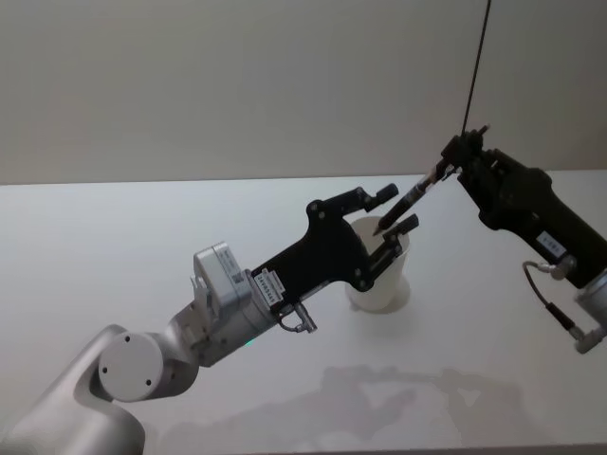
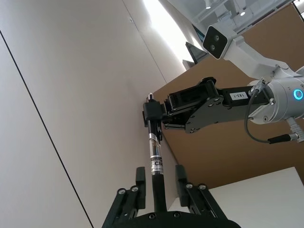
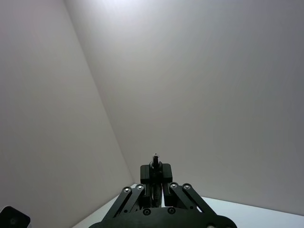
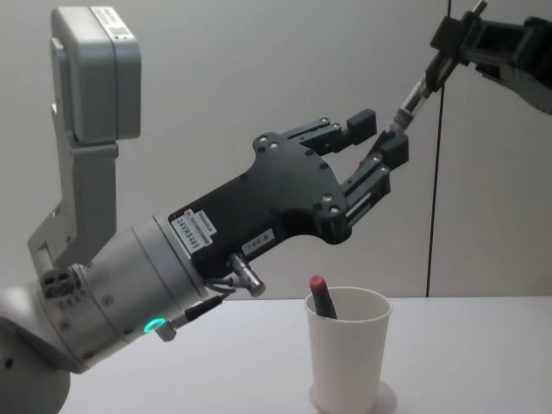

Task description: Place the pen into the pen holder.

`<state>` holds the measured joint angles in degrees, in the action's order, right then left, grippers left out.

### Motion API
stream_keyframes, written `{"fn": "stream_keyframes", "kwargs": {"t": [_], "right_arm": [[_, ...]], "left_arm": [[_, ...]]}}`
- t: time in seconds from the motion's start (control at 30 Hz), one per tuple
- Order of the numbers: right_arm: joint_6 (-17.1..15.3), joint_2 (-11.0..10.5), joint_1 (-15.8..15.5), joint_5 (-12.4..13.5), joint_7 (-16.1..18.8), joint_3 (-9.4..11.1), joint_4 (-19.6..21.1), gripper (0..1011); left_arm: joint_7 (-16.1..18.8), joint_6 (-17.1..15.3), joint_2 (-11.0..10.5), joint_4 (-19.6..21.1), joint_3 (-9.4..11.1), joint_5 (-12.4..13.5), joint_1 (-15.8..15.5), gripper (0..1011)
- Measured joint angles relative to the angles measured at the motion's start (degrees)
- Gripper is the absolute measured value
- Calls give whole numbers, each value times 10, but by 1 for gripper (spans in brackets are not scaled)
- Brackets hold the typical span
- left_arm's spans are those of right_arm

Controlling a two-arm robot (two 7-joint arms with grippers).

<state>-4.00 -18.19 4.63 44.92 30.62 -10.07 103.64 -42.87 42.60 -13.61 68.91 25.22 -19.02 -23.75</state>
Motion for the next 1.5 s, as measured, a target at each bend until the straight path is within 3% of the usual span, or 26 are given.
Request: {"fn": "stream_keyframes", "kwargs": {"t": [0.4,0.73,1.17,1.5], "right_arm": [[5,-2,3,5,-5,-3,0,130],[19,-1,7,-3,-23,-5,-3,130],[56,10,17,-52,-83,-9,-25,129],[95,32,39,-109,-139,-16,-74,129]], "left_arm": [[0,0,0,0,0,0,0,751],[0,0,0,0,0,0,0,1004],[0,0,0,0,0,0,0,1004],[0,0,0,0,0,0,0,1004]]}}
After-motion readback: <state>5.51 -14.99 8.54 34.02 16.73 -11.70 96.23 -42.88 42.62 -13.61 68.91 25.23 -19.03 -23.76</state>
